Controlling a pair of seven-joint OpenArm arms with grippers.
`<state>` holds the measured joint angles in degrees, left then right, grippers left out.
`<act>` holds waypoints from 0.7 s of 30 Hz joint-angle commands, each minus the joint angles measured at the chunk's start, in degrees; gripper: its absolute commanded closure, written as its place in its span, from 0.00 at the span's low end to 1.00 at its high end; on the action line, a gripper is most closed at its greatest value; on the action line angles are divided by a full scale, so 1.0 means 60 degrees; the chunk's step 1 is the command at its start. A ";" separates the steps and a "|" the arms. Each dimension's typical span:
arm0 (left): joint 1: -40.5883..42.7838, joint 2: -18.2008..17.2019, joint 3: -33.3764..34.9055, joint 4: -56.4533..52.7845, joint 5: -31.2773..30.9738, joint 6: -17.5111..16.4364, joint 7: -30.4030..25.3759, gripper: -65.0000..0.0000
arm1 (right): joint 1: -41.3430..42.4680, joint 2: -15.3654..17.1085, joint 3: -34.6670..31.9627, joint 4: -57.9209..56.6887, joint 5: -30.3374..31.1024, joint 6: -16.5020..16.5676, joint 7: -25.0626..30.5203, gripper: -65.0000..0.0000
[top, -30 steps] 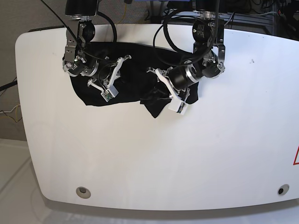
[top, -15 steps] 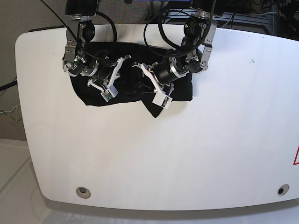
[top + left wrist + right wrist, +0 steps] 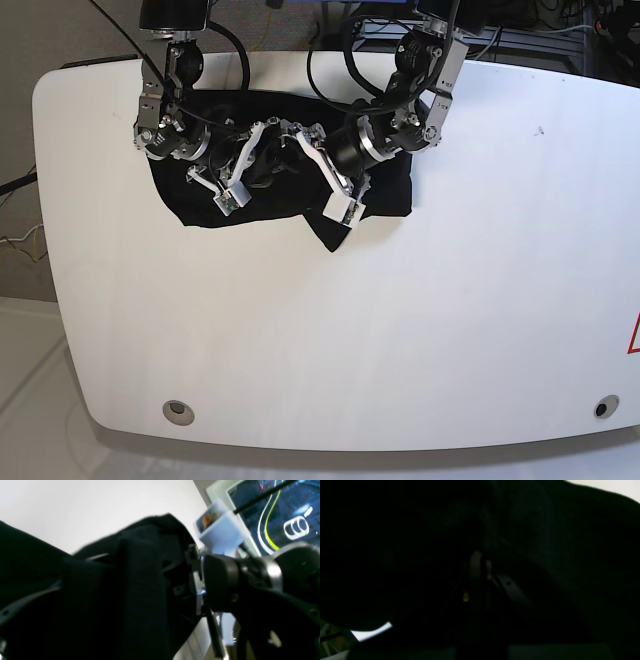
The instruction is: Fold the T-shirt properly
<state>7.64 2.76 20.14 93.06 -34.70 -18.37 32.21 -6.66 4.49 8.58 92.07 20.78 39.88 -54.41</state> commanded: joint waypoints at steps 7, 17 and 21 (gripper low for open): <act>0.0097 0.0015 0.0020 0.1597 -0.0188 -0.0125 -0.0130 0.13 | 0.0003 0.0079 0.0013 0.0091 -0.0188 -0.0031 -0.0228 1.00; 0.0346 -0.0322 -0.0024 0.2579 -0.0202 0.0153 0.0105 0.13 | 0.0003 0.0079 0.0013 0.0091 -0.0188 -0.0031 -0.0228 1.00; 0.0375 -0.0659 -0.0229 0.2681 -0.0217 0.0241 0.0105 0.13 | 0.0003 0.0079 0.0013 0.0091 -0.0188 -0.0031 -0.0228 1.00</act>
<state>10.31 -0.34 19.46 107.68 -34.89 -16.86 34.22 -6.72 4.49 8.58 92.09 20.78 39.88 -54.24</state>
